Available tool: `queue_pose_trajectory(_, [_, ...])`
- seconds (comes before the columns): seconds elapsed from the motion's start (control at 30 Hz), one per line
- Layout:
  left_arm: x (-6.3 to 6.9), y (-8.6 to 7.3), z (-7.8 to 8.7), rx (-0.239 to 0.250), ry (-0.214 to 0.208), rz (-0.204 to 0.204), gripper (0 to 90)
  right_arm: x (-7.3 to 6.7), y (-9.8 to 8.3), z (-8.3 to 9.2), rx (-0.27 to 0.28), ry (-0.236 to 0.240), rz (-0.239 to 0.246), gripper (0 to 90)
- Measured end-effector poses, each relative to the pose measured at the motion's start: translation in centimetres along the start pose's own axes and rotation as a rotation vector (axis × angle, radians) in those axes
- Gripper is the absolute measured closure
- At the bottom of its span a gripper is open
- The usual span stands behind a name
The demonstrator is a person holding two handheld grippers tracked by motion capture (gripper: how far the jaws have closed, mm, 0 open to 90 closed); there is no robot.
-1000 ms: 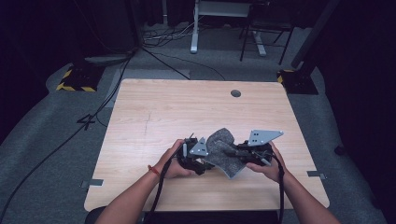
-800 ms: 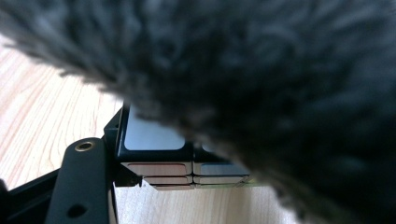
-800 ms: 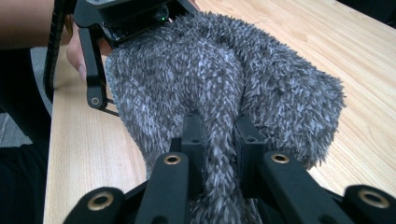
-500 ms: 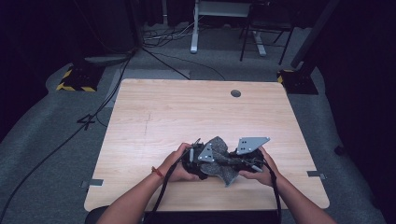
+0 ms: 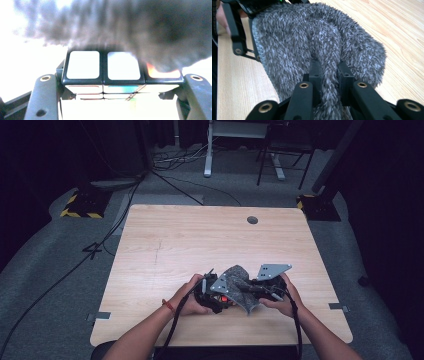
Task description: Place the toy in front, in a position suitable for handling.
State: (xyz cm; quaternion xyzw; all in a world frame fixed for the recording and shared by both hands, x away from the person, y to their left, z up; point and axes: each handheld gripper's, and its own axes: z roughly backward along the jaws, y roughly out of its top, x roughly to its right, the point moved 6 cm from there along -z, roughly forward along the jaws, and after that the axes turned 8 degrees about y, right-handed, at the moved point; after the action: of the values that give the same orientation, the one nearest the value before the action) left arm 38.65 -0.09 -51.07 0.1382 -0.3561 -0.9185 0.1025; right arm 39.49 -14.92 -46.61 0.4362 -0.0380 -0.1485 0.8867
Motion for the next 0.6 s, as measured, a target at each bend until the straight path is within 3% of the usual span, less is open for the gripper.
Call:
queue_pose_trajectory(0.13, [0.0, 0.1, 0.0, 0.005, 0.000, 0.005, 33.9, -0.3, 0.2, 0.2, 0.011, -0.008, 0.014, 78.2])
queue_pose_trajectory(0.2, [-0.1, 0.1, -0.2, -0.018, 0.012, -0.005, 33.9, -0.8, 0.6, 0.0, 0.006, -0.007, 0.035, 78.1])
queue_pose_trajectory(0.37, [-0.1, -0.2, -0.7, -0.046, -0.009, 0.017, 33.9, -2.4, 1.4, -1.2, 0.002, 0.058, 0.076, 77.8])
queue_pose_trajectory(0.47, [-0.1, -0.2, -0.9, -0.049, -0.007, 0.012, 33.9, -2.6, 1.6, -1.8, 0.001, 0.078, 0.067, 77.4])
queue_pose_trajectory(0.53, [-0.1, -0.2, -0.9, -0.043, 0.002, 0.011, 33.9, -2.4, 1.6, -1.9, 0.005, 0.073, 0.048, 77.3])
queue_pose_trajectory(0.6, [-0.1, -0.1, -0.9, -0.048, 0.011, 0.013, 33.9, -2.1, 1.5, -2.0, -0.008, 0.038, 0.054, 77.3])
